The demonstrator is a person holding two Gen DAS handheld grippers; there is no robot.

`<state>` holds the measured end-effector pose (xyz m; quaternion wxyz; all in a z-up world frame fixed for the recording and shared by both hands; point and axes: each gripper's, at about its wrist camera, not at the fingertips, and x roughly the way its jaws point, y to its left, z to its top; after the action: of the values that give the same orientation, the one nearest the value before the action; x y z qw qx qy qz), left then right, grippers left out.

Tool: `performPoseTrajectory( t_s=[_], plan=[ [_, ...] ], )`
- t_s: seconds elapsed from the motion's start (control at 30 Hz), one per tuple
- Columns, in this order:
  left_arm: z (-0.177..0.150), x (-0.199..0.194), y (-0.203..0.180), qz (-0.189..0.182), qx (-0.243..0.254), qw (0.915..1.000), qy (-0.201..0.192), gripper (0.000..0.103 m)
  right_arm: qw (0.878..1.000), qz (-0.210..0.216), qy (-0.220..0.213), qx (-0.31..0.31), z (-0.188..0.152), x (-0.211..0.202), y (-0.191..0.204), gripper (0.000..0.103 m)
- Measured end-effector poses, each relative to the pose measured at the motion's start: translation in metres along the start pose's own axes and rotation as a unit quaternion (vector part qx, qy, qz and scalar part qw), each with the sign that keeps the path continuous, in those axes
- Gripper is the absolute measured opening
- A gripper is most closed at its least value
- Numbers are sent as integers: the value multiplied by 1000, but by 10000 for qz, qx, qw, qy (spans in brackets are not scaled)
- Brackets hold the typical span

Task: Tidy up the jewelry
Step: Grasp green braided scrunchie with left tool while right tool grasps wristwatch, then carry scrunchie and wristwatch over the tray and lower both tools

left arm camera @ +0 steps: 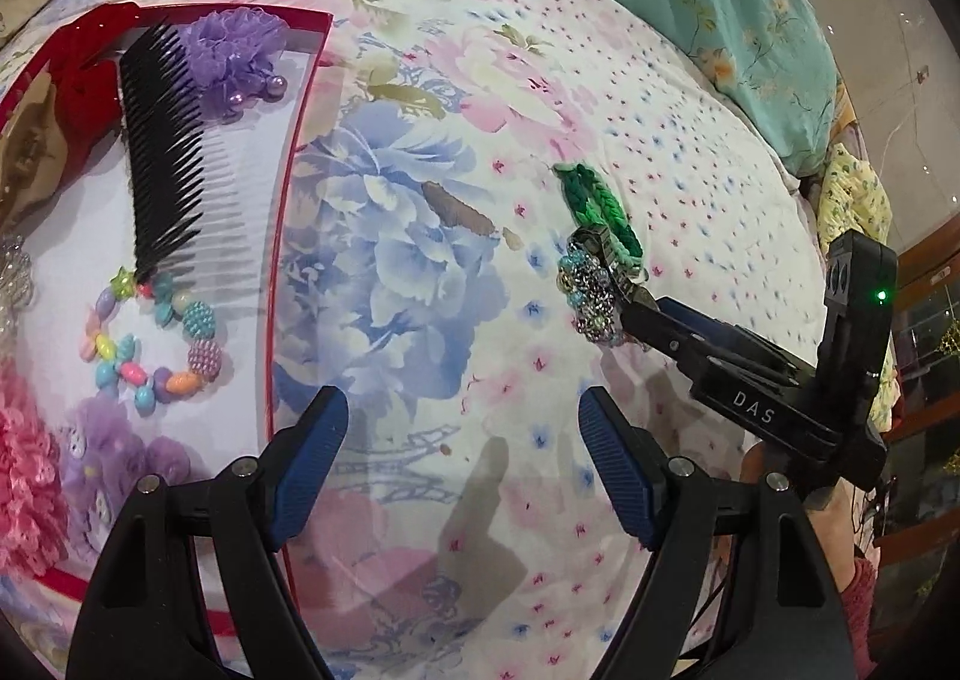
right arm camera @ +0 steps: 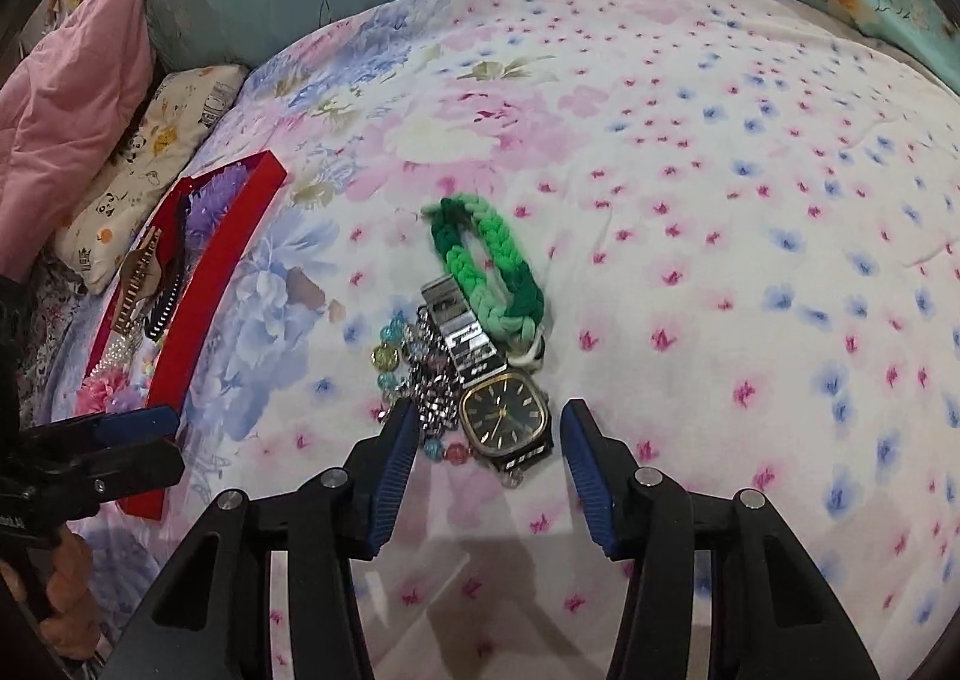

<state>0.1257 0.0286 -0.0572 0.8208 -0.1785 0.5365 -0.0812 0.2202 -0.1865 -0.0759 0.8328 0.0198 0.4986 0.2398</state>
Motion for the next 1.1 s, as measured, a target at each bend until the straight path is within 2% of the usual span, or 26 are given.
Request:
performPoseTrajectory(
  t_s=[0.13, 0.17, 0.33, 0.57, 0.73, 0.8, 0.83, 0.9, 0.93, 0.97, 1.1],
  plan=[
    [11, 7, -6, -12, 52, 10000, 34, 80, 9998, -80, -36, -197, 3, 8, 3, 48],
    [14, 8, -9, 0, 81, 10000, 30, 80, 9997, -89, -2, -220, 2, 8, 4, 32],
    [32, 16, -27, -35, 244, 9997, 16, 80, 9997, 175, 26, 167, -3, -7, -6, 32],
    [64, 52, -72, -145, 489, 9986, 145, 80, 9933, 385, -607, 909, -22, -74, -36, 32],
    [79, 94, -99, 73, 629, 9972, 401, 80, 9899, 368, -887, 1039, -31, -106, -49, 32],
    [80, 102, -107, 186, 777, 9964, 289, 78, 9893, 374, -941, 1047, -33, -113, -50, 32],
    [80, 103, -110, 216, 842, 9959, 236, 73, 9892, 379, -960, 1043, -34, -116, -52, 32],
    [79, 107, -113, 255, 941, 9949, 273, 27, 9883, 433, -991, 1071, -35, -120, -53, 32],
    [79, 109, -111, 206, 919, 9951, 314, 20, 9878, 474, -1005, 1089, -35, -121, -53, 32],
    [79, 108, -108, 76, 863, 9956, 361, 18, 9875, 511, -1014, 1094, -35, -122, -53, 32],
    [74, 88, -99, -129, 837, 9961, 231, 16, 9871, 564, -1051, 1067, -36, -122, -49, 32]
  ],
)
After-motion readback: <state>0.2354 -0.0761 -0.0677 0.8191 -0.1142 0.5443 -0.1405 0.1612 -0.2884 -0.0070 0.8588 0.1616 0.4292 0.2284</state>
